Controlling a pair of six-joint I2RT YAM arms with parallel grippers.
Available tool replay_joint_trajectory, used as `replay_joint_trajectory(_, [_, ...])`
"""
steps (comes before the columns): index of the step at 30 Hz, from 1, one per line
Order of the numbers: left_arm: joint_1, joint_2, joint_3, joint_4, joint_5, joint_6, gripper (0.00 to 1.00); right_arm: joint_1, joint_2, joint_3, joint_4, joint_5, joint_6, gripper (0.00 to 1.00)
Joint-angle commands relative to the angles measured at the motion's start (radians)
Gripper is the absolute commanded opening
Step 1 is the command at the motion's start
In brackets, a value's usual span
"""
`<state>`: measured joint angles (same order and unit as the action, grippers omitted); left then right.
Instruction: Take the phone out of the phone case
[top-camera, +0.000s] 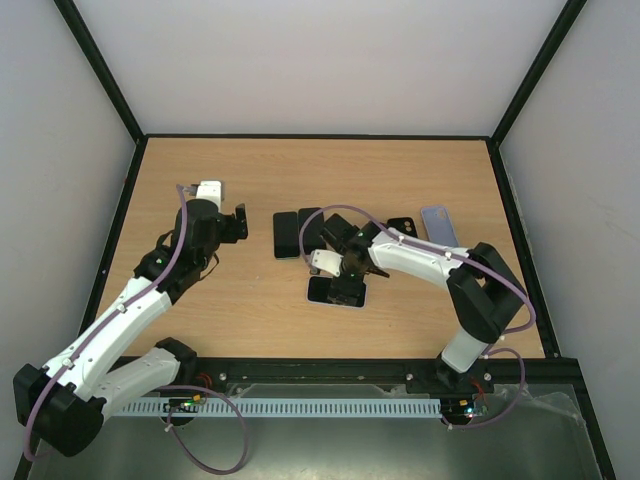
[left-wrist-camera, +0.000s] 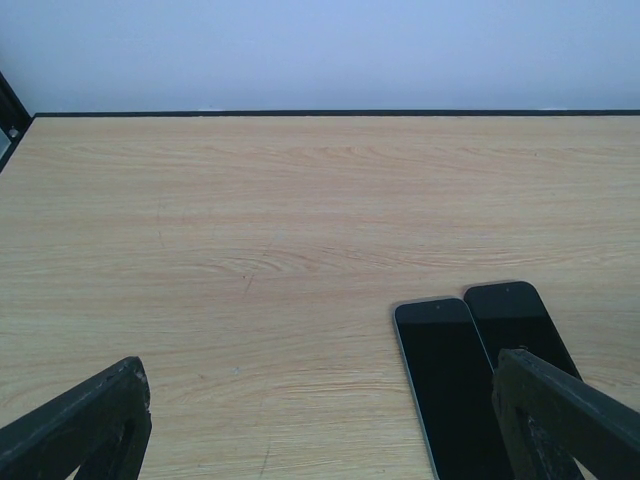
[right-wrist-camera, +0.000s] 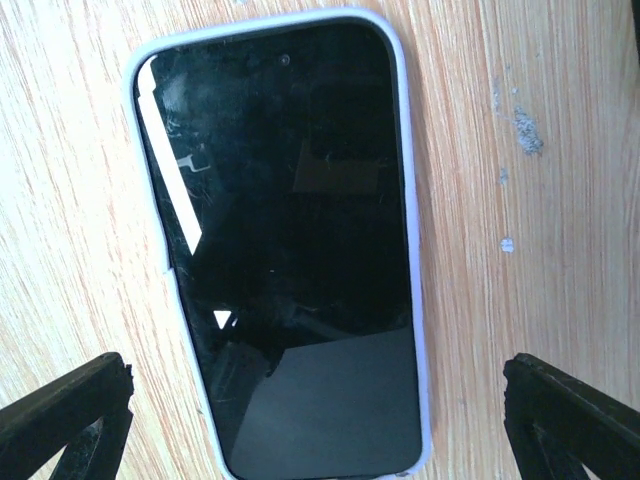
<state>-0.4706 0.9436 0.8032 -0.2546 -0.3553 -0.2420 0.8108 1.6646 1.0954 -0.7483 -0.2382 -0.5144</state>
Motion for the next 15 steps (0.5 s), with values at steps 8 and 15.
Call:
replay_joint_trajectory(8, [0.007,-0.014,0.012,0.011,0.025,0.017,0.92,-0.044,0.118,0.060,-0.079,-0.057,-0.084,0.97])
replay_joint_trajectory(15, [0.007,-0.013,0.013,0.011,0.027,0.019,0.92,-0.044,0.149,0.049,-0.130,-0.115,-0.107,0.98])
